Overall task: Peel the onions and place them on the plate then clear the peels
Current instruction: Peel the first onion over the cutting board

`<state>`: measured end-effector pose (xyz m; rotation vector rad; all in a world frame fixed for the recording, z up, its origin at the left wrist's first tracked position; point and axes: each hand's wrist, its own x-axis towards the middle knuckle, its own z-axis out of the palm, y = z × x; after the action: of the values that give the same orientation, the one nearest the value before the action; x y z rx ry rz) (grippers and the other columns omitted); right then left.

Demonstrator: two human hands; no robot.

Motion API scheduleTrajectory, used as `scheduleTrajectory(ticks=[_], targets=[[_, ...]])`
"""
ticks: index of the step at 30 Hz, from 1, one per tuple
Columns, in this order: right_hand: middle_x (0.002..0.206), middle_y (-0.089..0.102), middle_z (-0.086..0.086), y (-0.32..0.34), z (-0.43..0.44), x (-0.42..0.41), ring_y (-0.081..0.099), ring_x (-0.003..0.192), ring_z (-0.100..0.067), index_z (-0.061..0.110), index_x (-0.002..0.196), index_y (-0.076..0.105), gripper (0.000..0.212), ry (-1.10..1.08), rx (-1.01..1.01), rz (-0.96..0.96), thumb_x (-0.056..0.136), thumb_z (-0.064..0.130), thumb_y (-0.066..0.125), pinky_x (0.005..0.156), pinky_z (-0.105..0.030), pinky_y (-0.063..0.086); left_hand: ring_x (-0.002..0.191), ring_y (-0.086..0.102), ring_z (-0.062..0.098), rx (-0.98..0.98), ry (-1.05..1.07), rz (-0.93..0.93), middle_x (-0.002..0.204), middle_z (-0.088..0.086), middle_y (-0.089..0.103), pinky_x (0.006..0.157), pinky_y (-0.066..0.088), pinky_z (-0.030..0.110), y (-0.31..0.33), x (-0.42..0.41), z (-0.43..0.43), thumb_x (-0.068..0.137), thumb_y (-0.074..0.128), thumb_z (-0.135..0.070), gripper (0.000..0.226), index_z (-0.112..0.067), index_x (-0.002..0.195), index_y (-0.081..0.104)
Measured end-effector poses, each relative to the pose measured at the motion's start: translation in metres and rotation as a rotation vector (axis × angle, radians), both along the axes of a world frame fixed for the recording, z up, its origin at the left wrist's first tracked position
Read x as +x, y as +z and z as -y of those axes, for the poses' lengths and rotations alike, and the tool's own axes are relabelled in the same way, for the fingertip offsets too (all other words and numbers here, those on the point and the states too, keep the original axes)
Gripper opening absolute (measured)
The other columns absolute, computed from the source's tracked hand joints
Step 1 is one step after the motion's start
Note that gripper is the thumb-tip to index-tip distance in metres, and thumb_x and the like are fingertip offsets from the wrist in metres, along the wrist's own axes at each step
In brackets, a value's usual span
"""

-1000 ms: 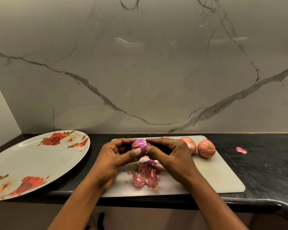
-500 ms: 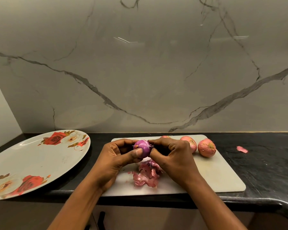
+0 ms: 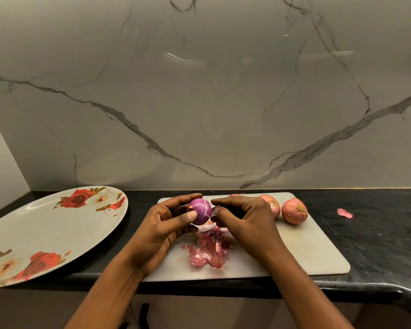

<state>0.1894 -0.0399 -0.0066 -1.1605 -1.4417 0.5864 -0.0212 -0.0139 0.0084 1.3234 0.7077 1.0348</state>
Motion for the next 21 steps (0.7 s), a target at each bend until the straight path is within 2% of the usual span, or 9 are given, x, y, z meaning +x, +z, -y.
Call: scheduleTrajectory(ticks=[3, 6, 10, 17, 21], targets=[[0.095, 0.082, 0.006, 0.0034, 0.0032, -0.0009, 0.079, 0.088, -0.012, 0.022, 0.114, 0.082, 0.018, 0.083, -0.01, 0.012, 0.098, 0.024, 0.074, 0.08, -0.039, 0.067, 0.118, 0.072, 0.025, 0.011, 0.008, -0.007, 0.125, 0.004, 0.076, 0.09, 0.062, 0.032, -0.0004, 0.0013, 0.0005, 0.083, 0.075, -0.01, 0.051, -0.02, 0.132, 0.07], [0.103, 0.082, 0.01, 0.0053, 0.0054, -0.0011, 0.078, 0.096, -0.008, 0.023, 0.119, 0.081, 0.026, 0.114, -0.013, 0.031, 0.094, 0.032, 0.08, 0.082, -0.035, 0.066, 0.121, 0.071, 0.024, 0.026, -0.01, -0.014, 0.127, 0.004, 0.075, 0.093, 0.062, 0.033, -0.0008, 0.0019, -0.0003, 0.08, 0.077, -0.006, 0.056, -0.02, 0.133, 0.07], [0.101, 0.082, 0.01, 0.0062, 0.0075, -0.002, 0.078, 0.094, -0.006, 0.024, 0.116, 0.082, 0.025, 0.103, 0.004, 0.055, 0.092, 0.025, 0.081, 0.081, -0.033, 0.066, 0.124, 0.069, 0.028, 0.057, -0.032, -0.059, 0.132, 0.007, 0.073, 0.098, 0.06, 0.036, -0.0034, 0.0012, -0.0017, 0.08, 0.079, -0.005, 0.059, -0.018, 0.137, 0.069], [0.1, 0.081, 0.013, 0.0048, 0.0085, -0.0021, 0.076, 0.091, -0.002, 0.024, 0.118, 0.081, 0.026, 0.008, 0.086, 0.228, 0.092, 0.023, 0.077, 0.08, -0.028, 0.065, 0.125, 0.069, 0.029, 0.085, -0.043, -0.082, 0.132, 0.008, 0.073, 0.102, 0.059, 0.038, -0.0061, -0.0001, -0.0027, 0.082, 0.08, -0.005, 0.058, -0.017, 0.137, 0.069], [0.098, 0.081, 0.013, 0.0057, 0.0081, -0.0007, 0.077, 0.091, -0.003, 0.023, 0.114, 0.082, 0.024, 0.016, 0.089, 0.144, 0.091, 0.017, 0.079, 0.082, -0.03, 0.065, 0.125, 0.069, 0.027, 0.054, -0.046, -0.037, 0.132, 0.007, 0.073, 0.099, 0.06, 0.036, -0.0041, 0.0, -0.0005, 0.084, 0.077, -0.006, 0.056, -0.016, 0.138, 0.067]])
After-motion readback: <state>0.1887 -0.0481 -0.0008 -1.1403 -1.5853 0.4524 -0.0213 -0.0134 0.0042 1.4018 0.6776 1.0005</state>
